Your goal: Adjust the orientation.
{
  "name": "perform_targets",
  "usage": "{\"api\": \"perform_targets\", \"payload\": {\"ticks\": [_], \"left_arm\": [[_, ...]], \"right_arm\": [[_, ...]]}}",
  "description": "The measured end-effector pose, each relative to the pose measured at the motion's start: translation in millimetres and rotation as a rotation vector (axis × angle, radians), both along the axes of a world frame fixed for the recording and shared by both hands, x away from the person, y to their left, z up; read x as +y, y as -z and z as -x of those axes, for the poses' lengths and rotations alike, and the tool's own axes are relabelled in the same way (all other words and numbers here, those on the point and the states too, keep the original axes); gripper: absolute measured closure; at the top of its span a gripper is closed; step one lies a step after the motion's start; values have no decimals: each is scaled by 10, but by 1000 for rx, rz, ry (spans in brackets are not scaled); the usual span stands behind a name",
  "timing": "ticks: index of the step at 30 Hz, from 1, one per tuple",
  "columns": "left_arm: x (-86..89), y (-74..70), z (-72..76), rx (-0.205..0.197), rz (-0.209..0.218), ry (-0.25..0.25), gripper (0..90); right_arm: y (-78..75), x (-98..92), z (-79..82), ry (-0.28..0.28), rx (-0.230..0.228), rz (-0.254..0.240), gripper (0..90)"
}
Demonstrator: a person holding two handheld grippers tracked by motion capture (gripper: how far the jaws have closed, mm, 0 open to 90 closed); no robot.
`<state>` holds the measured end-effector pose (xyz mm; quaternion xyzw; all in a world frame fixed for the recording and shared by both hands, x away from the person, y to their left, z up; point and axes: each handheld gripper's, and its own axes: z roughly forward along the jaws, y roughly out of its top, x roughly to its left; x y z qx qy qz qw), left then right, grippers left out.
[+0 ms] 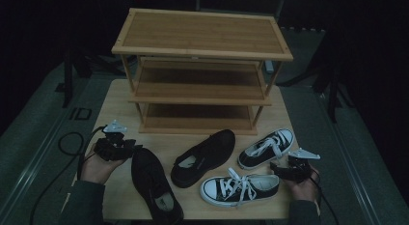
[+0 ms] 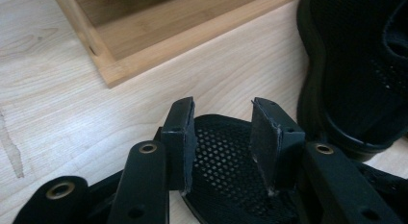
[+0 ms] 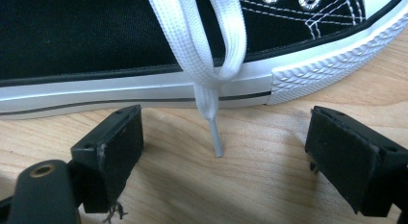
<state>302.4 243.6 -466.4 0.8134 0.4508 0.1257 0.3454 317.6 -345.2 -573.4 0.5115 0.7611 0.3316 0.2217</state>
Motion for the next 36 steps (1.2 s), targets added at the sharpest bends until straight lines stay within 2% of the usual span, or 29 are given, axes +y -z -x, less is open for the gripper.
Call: {"api": "perform_targets", "payload": {"ticks": [12,17,27,30,36], "left_arm": [[-100,37,45,14,4,42,591],[-119,31,71,24,31,69,589],[-136,40,194,26,31,88,582],[-130,51,250,34,29,97,582],[-106,132,345,76,3,95,606]], "right_arm": [[0,0,0,0,0,0,133],[0,0,0,0,0,0,133],[0,0,0,0,0,0,133],[0,0,0,0,0,0,132],[0,0,0,0,0,0,133]]}}
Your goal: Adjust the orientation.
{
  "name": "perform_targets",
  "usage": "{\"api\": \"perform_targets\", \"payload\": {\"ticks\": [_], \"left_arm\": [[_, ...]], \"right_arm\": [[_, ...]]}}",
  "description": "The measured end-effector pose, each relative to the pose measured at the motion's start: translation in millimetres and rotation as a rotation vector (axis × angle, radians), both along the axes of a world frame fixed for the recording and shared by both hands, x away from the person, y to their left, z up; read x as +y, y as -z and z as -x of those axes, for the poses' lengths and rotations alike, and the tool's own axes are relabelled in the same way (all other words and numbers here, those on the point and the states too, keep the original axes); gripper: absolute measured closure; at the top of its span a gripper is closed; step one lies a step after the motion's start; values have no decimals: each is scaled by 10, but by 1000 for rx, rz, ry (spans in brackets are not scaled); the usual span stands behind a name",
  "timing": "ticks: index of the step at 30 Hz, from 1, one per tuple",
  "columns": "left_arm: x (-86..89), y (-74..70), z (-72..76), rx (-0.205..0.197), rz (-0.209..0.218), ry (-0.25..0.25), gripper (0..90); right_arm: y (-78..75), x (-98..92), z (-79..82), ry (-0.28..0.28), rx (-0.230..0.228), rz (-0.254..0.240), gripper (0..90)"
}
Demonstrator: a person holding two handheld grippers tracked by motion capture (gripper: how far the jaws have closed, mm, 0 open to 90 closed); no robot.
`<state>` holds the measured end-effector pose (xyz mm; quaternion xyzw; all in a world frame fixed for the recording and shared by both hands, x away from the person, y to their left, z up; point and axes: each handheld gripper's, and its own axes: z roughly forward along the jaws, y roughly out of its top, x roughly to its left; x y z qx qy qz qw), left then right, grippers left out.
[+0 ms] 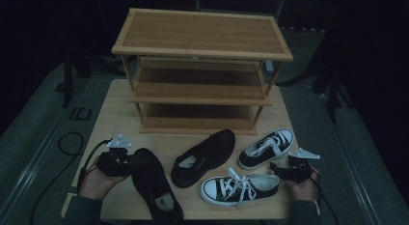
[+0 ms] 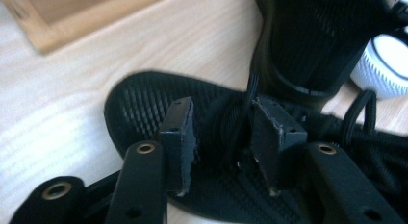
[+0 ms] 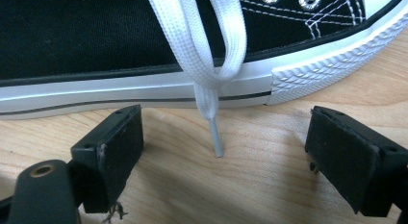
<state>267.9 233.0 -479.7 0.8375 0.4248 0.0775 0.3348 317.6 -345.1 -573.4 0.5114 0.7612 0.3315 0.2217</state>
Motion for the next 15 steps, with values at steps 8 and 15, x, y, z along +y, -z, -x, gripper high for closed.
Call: {"api": "perform_targets", "payload": {"ticks": [8,15], "left_arm": [[81,62,24,66,-27,3,774],[67,38,-37,53,-67,-9,889]], "right_arm": [[0,0,0,0,0,0,133],[0,0,0,0,0,0,133]]}}
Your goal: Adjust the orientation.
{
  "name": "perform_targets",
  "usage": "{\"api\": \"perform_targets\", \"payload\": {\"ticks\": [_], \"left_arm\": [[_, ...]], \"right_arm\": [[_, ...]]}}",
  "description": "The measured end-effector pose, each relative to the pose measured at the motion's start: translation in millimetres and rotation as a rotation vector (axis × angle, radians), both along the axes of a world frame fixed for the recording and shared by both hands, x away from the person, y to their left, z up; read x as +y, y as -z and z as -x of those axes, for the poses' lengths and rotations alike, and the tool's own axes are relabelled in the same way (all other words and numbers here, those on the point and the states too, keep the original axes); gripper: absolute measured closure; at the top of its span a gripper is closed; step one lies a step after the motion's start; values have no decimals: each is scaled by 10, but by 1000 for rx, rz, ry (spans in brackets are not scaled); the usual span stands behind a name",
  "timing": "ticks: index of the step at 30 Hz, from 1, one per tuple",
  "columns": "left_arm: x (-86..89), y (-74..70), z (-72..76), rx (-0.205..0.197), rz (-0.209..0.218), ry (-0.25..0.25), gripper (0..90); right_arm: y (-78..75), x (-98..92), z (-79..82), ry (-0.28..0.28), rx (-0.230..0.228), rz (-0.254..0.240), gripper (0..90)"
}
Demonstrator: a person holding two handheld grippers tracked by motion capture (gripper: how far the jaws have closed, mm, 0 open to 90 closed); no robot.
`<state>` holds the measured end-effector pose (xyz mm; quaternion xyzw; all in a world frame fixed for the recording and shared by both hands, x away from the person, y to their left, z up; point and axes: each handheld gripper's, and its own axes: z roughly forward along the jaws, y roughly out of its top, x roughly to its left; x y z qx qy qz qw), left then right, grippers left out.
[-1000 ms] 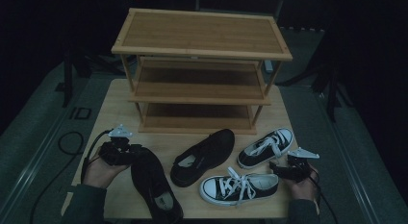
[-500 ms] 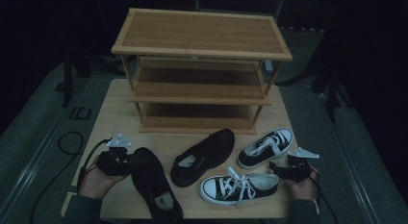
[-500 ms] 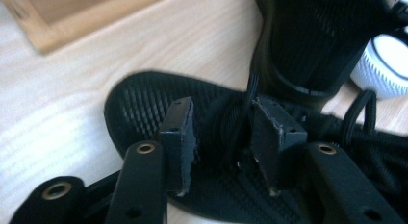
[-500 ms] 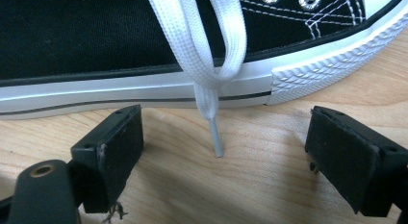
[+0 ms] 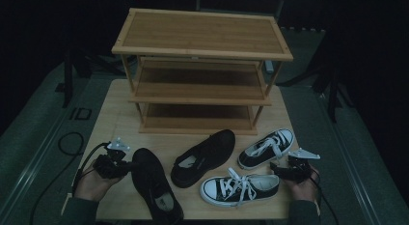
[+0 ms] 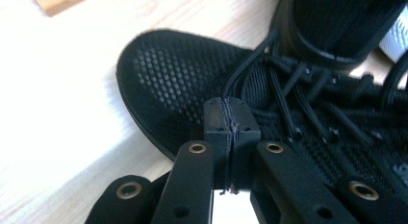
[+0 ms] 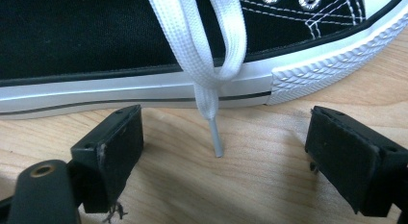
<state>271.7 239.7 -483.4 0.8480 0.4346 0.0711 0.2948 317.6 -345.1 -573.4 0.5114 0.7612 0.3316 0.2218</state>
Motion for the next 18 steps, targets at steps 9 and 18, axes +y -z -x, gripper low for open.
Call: {"api": "perform_targets", "payload": {"ticks": [9,18], "left_arm": [[-26,-135,-225,-64,-38,-38,892],[-98,-230,-648,-102,-52,-65,892]], "right_arm": [[0,0,0,0,0,0,133],[0,0,0,0,0,0,133]]}}
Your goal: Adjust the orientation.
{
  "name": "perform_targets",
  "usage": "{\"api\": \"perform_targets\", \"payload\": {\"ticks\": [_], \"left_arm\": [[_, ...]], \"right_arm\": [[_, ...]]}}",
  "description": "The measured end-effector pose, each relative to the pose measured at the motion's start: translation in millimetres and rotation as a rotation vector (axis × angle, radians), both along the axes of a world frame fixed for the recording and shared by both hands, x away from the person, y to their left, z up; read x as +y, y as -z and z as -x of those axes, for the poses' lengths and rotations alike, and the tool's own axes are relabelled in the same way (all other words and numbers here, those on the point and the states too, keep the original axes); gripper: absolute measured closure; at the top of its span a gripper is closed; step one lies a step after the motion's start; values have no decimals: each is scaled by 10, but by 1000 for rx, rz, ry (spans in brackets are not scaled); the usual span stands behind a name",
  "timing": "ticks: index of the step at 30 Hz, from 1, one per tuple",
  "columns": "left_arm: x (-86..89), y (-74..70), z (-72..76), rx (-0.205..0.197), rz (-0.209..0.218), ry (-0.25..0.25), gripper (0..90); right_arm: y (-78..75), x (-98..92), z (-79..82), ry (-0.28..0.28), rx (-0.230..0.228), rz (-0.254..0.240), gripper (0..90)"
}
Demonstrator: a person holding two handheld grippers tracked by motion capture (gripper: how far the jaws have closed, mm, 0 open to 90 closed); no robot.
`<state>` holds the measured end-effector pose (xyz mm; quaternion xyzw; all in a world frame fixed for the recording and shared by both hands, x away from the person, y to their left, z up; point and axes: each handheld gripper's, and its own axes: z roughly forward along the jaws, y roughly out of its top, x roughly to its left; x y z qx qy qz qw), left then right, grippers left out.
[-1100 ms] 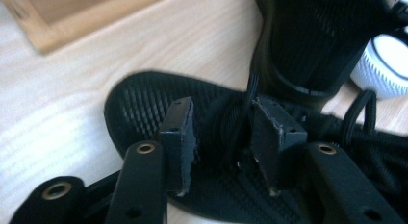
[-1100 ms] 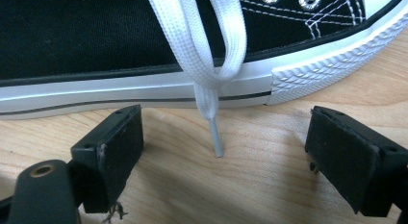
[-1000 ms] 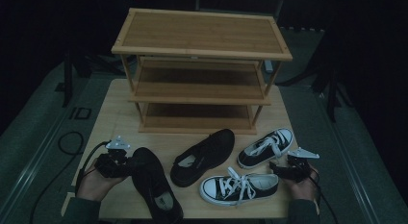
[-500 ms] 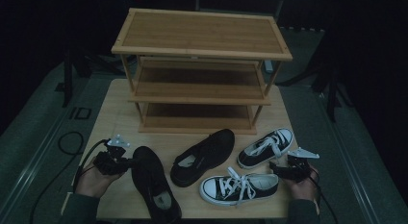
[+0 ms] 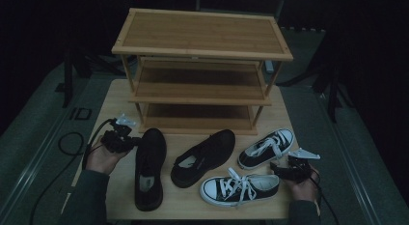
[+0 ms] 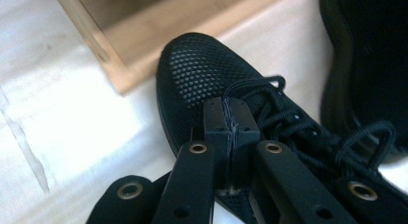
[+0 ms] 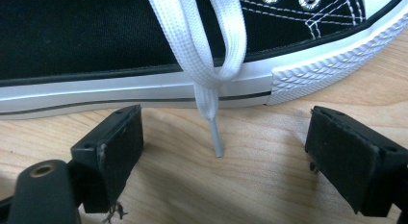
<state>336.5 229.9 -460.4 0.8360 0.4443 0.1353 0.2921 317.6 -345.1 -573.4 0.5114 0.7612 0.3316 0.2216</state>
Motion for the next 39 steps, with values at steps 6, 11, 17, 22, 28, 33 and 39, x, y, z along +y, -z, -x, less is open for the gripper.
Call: {"api": "perform_targets", "payload": {"ticks": [6,11,17,22,28,33,39], "left_arm": [[-9,-123,-183,-75,99,-40,900],[-54,-233,-243,-77,53,-31,900],[-25,-136,-164,-41,41,-25,896],[-2,-123,20,-17,62,5,716],[-14,-175,279,-16,86,37,666],[-81,-184,479,-34,71,68,667],[-133,-158,628,-24,80,97,717]], "right_arm": [[0,0,0,0,0,1,132],[0,0,0,0,0,0,133],[0,0,0,0,0,0,132],[0,0,0,0,0,0,133],[0,0,0,0,0,0,132],[0,0,0,0,0,0,133],[0,0,0,0,0,0,133]]}}
